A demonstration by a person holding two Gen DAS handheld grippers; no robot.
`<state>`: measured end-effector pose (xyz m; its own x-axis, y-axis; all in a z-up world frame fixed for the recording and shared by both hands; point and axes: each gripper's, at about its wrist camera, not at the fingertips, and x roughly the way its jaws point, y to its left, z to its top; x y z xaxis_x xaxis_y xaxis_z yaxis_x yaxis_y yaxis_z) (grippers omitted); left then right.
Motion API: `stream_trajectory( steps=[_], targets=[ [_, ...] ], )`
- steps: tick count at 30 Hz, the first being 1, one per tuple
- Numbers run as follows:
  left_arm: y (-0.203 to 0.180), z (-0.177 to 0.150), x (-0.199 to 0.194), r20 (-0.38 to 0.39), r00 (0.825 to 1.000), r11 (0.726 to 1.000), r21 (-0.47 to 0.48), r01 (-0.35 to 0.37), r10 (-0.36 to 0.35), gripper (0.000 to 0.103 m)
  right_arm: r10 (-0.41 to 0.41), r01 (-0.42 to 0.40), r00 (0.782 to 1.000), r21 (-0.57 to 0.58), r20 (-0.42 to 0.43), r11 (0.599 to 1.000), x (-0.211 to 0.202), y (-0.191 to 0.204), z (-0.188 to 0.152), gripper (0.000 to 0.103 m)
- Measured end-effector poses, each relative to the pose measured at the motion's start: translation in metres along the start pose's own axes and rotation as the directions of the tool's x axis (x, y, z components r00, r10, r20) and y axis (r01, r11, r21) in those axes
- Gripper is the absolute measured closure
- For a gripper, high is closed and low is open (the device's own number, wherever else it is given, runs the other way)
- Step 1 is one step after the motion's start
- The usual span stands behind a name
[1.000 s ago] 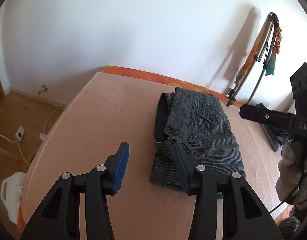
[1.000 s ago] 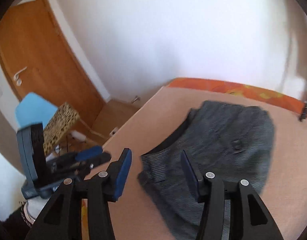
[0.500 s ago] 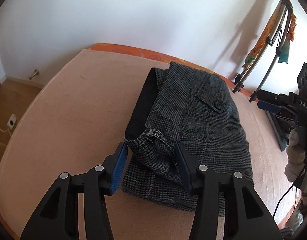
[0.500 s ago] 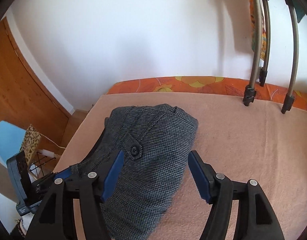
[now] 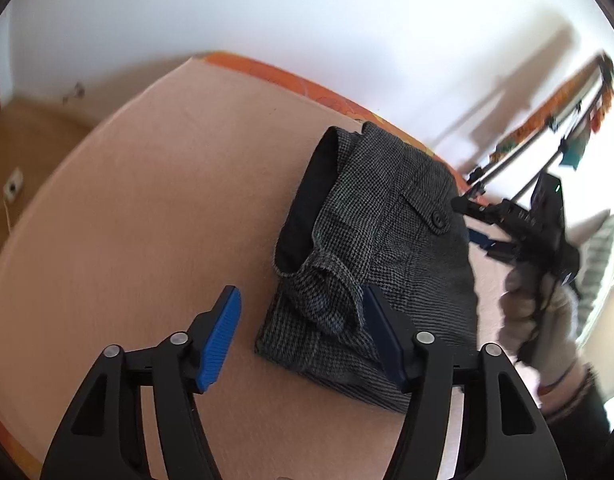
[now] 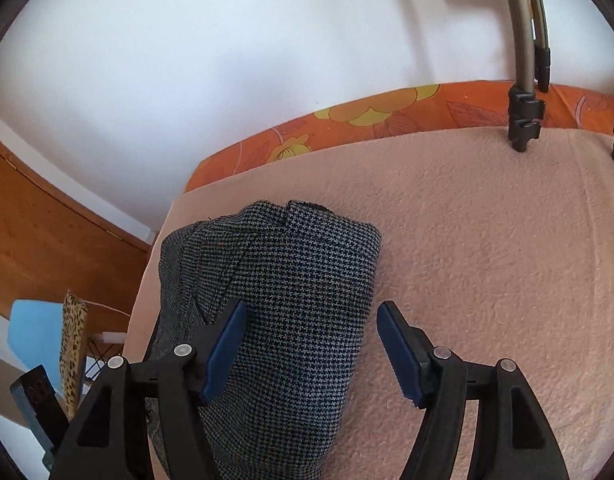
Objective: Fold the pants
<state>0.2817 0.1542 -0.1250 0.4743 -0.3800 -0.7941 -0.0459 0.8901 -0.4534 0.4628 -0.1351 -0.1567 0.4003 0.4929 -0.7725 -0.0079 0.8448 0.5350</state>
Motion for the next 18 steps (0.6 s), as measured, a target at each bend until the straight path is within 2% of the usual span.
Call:
stream_trajectory(
  steps=[3, 5, 7, 10, 15, 18],
  targets=[
    [0.006, -0.004, 0.004, -0.064, 0.997, 0.998, -0.063, 0.029, -0.033, 0.037, 0.027, -0.027, 1.0, 0.023, -0.001, 0.999, 0.006, -0.004, 0.001, 0.028],
    [0.006, -0.008, 0.012, -0.107, 0.994, 0.997, -0.073, 0.015, -0.023, 0.036, 0.049, -0.049, 0.999, 0.043, -0.008, 0.998, 0.01, -0.008, 0.001, 0.028],
    [0.001, -0.01, 0.02, -0.129, 0.992, 0.997, -0.081, 0.002, -0.012, 0.036, 0.076, -0.075, 0.997, 0.074, -0.012, 0.994, 0.016, -0.013, 0.002, 0.027],
    [0.004, -0.013, 0.03, -0.136, 0.99, 0.992, -0.128, 0.019, -0.037, 0.035, 0.099, -0.099, 0.995, 0.099, -0.005, 0.99, 0.018, -0.016, 0.002, 0.026],
    [0.001, -0.012, 0.036, -0.078, 0.996, 0.983, -0.183, 0.03, -0.045, 0.032, 0.11, -0.109, 0.994, 0.098, -0.001, 0.989, 0.022, -0.011, 0.003, 0.025],
    [0.001, -0.014, 0.037, -0.003, 0.999, 0.972, -0.231, 0.047, -0.049, 0.032, 0.131, -0.132, 0.991, 0.126, 0.022, 0.983, 0.023, -0.013, 0.002, 0.027]
  ],
)
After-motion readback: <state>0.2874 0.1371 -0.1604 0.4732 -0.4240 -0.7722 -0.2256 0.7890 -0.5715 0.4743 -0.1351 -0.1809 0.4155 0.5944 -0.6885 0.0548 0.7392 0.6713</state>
